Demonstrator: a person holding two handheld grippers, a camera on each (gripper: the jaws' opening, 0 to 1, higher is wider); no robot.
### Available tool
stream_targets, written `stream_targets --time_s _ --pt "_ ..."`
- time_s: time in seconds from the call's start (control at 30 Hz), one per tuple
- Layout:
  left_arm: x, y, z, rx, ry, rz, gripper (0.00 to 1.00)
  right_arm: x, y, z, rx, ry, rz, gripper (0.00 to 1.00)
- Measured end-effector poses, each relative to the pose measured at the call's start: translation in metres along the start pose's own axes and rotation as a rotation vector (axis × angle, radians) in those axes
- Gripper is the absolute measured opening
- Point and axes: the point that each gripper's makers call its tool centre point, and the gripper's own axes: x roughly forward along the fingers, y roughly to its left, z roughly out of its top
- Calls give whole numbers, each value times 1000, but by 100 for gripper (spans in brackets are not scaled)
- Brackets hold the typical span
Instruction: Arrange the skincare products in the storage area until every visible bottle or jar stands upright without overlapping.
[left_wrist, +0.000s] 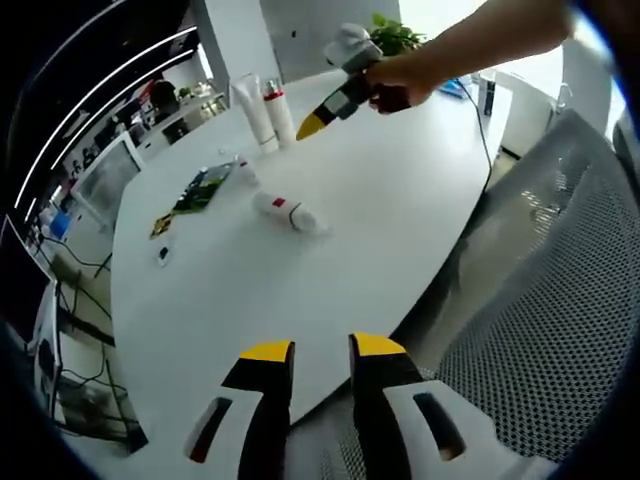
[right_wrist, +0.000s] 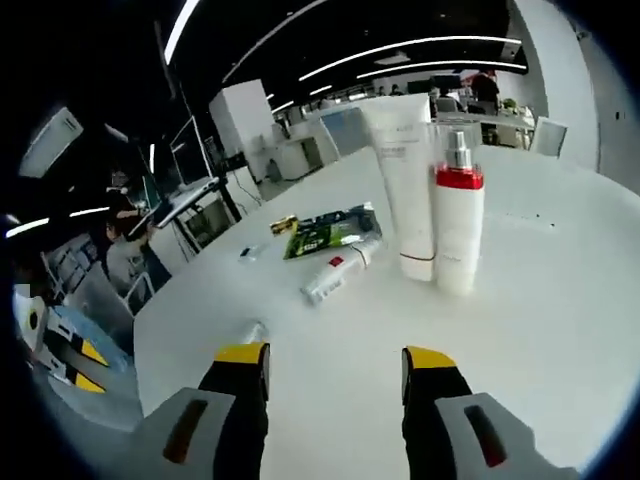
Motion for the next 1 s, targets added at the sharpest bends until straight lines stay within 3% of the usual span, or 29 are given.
stream_targets --time_s 0.13,0.3,0.43,0.53,0.67,0.83,0.9,0.93,0.97,1.0 --pt "-2 2 2 1 -16 15 20 8 49 -14 17 39 46 61" --pt "-3 3 4 -2 -29 21 20 19 85 -38 -50 142 28 64" --pt "-5 7 7 -8 -47 34 17 30 87 -52 -103 227 -60 61" --pt "-5 8 8 -13 -54 38 16 36 92 -57 -108 248 -67 61" --pt "-5 7 7 -2 -48 36 16 36 87 -71 -176 329 -113 55" --pt "-5 6 7 1 -45 33 15 35 80 -81 -129 324 -145 40" --pt "-4 6 6 5 -38 29 15 34 81 -82 -134 329 -131 30" --pt "-4 5 6 5 -38 28 15 31 80 -85 -141 351 -131 20" --pt "-4 5 6 5 -38 27 15 28 79 -89 -156 371 -128 17" --pt "-4 5 6 7 -40 27 15 29 77 -86 -161 342 -135 16"
